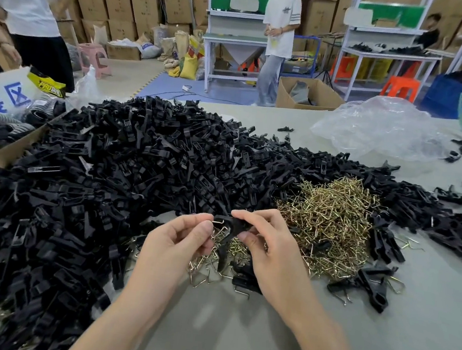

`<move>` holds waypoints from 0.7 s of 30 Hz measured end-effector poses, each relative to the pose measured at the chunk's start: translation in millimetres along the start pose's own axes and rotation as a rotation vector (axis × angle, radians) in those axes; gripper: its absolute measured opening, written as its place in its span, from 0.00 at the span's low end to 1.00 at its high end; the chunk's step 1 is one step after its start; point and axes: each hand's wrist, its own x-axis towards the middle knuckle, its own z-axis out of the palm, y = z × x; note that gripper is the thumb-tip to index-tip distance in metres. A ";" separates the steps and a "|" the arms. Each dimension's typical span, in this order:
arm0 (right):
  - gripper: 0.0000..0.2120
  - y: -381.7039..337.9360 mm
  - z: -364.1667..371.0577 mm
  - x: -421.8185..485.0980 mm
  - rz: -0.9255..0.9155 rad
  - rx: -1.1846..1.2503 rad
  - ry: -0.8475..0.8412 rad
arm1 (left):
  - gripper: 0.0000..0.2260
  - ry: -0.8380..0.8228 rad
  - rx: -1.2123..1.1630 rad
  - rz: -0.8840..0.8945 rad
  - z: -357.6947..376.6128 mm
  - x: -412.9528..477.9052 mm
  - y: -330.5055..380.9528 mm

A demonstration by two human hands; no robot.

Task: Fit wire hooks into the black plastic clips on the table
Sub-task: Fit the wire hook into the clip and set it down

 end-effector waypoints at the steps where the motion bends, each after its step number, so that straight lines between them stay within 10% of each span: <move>1: 0.18 -0.5 0.3 -0.3 -0.003 -0.002 -0.006 | 0.05 -0.010 -0.004 -0.011 0.6 -0.3 -0.1; 21: 0.17 -2.2 -1.0 -2.7 -0.109 -0.172 -0.002 | 0.07 0.002 0.108 0.059 0.1 0.6 -1.5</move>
